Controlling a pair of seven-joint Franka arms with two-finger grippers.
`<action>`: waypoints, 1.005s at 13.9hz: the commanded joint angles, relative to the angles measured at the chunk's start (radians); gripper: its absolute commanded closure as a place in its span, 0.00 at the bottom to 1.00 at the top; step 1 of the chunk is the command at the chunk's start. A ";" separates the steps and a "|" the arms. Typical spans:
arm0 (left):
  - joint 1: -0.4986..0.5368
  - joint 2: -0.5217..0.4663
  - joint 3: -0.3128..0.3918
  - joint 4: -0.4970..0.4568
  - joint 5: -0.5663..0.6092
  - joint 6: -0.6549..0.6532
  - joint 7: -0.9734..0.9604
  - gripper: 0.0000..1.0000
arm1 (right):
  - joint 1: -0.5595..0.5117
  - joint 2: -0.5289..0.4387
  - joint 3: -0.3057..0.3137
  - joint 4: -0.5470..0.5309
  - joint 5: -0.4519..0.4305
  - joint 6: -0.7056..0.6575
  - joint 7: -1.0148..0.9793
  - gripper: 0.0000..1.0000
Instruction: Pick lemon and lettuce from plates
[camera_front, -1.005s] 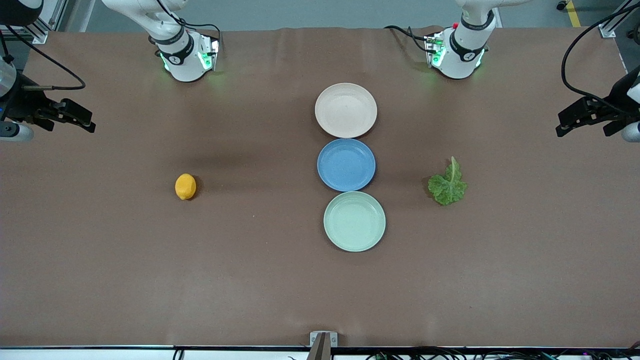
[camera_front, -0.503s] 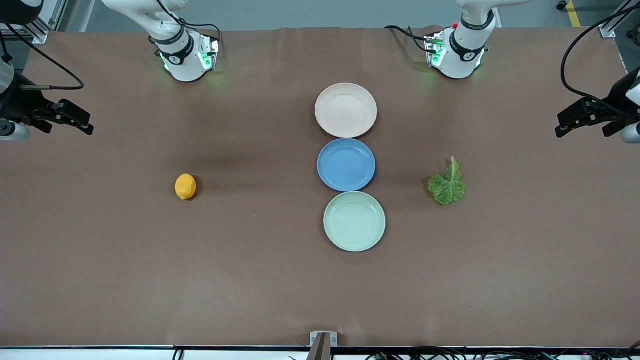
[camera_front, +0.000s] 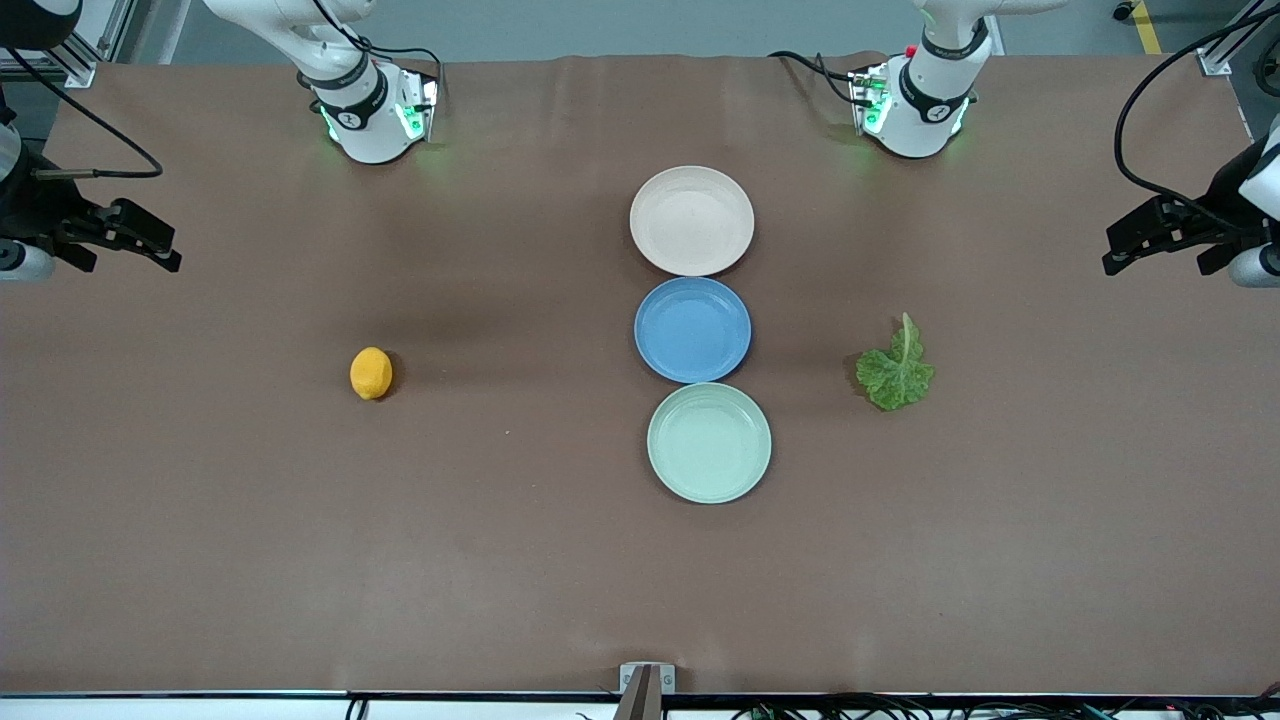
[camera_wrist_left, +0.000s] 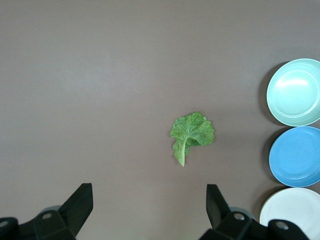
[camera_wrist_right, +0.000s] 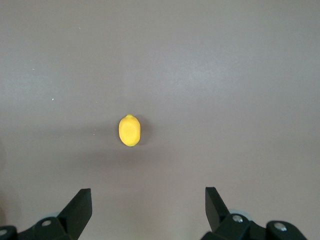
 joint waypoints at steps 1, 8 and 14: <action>-0.006 0.009 0.015 0.028 -0.015 -0.015 0.018 0.00 | -0.011 -0.022 0.003 -0.028 0.010 0.016 -0.021 0.00; -0.002 0.008 0.015 0.028 -0.017 -0.015 0.018 0.00 | -0.012 0.007 0.003 0.019 -0.002 0.003 -0.066 0.00; -0.006 0.005 0.007 0.054 -0.015 -0.014 0.018 0.00 | -0.007 0.014 0.005 0.031 0.009 0.003 -0.045 0.00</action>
